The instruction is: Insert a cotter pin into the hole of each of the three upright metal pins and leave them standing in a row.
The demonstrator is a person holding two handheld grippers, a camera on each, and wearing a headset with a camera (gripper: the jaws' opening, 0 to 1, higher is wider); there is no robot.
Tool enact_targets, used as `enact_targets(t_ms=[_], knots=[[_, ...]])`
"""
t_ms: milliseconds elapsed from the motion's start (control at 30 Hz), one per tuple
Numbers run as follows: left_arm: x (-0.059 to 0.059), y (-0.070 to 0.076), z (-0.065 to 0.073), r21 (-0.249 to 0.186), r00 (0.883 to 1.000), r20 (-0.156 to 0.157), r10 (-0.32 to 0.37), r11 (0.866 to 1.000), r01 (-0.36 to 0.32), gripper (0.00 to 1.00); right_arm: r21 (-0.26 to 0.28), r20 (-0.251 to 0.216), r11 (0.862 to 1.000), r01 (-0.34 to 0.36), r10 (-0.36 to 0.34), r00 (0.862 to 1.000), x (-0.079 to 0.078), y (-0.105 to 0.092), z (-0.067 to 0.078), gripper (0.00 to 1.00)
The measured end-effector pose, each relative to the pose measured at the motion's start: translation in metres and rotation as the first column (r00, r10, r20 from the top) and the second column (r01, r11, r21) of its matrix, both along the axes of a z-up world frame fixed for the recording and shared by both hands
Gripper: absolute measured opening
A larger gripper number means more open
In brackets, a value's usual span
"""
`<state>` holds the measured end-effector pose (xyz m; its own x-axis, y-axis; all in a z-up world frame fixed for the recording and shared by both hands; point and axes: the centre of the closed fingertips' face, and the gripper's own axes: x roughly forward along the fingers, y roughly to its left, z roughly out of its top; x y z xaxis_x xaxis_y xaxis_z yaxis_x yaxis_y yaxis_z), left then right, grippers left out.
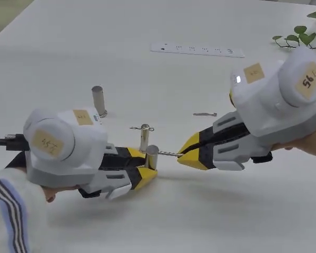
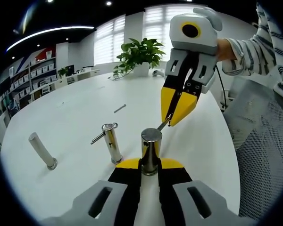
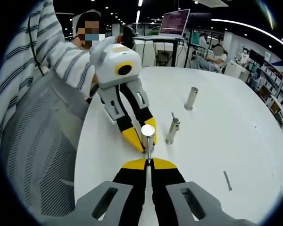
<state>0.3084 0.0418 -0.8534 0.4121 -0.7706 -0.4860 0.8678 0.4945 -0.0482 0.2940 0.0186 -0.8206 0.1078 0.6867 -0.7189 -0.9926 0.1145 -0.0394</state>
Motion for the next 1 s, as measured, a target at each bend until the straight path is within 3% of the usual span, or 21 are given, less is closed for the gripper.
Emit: enact_targets(t_ms=[467, 633, 1000], knots=[[-0.001, -0.003, 0.000, 0.001, 1.000, -0.001, 0.004, 1.000, -0.004, 0.12, 0.020, -0.024, 1.000, -0.018, 0.019, 1.000, 0.003, 0.020, -0.002, 0.05], [-0.001, -0.002, 0.000, -0.002, 1.000, 0.000, 0.008, 1.000, -0.008, 0.12, 0.014, -0.024, 1.000, -0.020, 0.020, 1.000, 0.001, 0.015, -0.003, 0.17], [0.000, -0.002, 0.000, 0.002, 1.000, 0.001, 0.012, 1.000, -0.012, 0.12, 0.033, -0.026, 0.999, 0.000, 0.001, 1.000, 0.002, 0.011, 0.005, 0.06]])
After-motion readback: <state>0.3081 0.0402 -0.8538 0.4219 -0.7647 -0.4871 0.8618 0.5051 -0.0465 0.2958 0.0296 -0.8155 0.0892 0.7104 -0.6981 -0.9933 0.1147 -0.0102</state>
